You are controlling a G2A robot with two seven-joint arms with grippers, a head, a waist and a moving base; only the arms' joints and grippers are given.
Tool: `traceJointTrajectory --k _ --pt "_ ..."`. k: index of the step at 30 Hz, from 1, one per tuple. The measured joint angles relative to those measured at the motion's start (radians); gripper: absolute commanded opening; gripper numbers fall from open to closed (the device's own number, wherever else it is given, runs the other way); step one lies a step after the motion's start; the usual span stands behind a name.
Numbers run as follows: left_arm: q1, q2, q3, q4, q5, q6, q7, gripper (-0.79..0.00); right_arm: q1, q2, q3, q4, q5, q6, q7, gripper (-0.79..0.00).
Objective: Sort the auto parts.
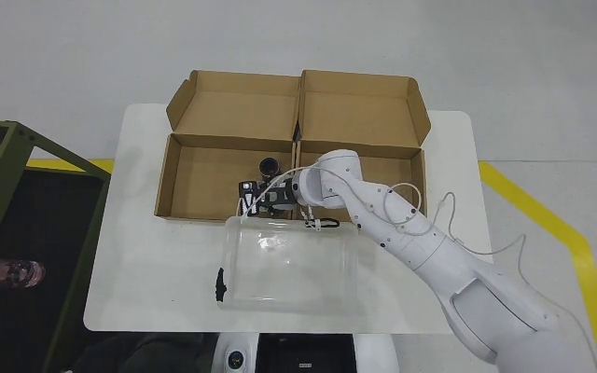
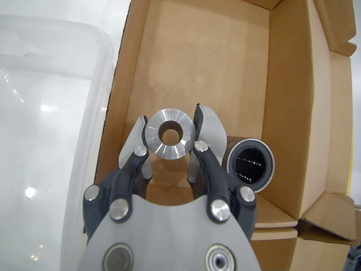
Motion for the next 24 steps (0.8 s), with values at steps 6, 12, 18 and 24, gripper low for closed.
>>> traceJointTrajectory --k 6,12,18,24 --pt "0.000 0.000 0.000 0.000 0.000 0.000 0.000 0.000 0.014 -0.017 -0.020 0.037 -0.024 -0.002 0.011 -0.714" --pt "0.000 0.000 0.000 0.000 0.000 0.000 0.000 0.000 0.022 -0.030 -0.029 0.057 -0.037 -0.013 0.017 -0.622" --pt "0.000 0.000 0.000 0.000 0.000 0.000 0.000 0.000 0.025 -0.038 -0.040 0.070 -0.069 -0.032 0.011 -0.594" --pt "0.000 0.000 0.000 0.000 0.000 0.000 0.000 0.000 0.027 -0.043 -0.039 0.081 -0.084 -0.044 -0.003 -0.511"
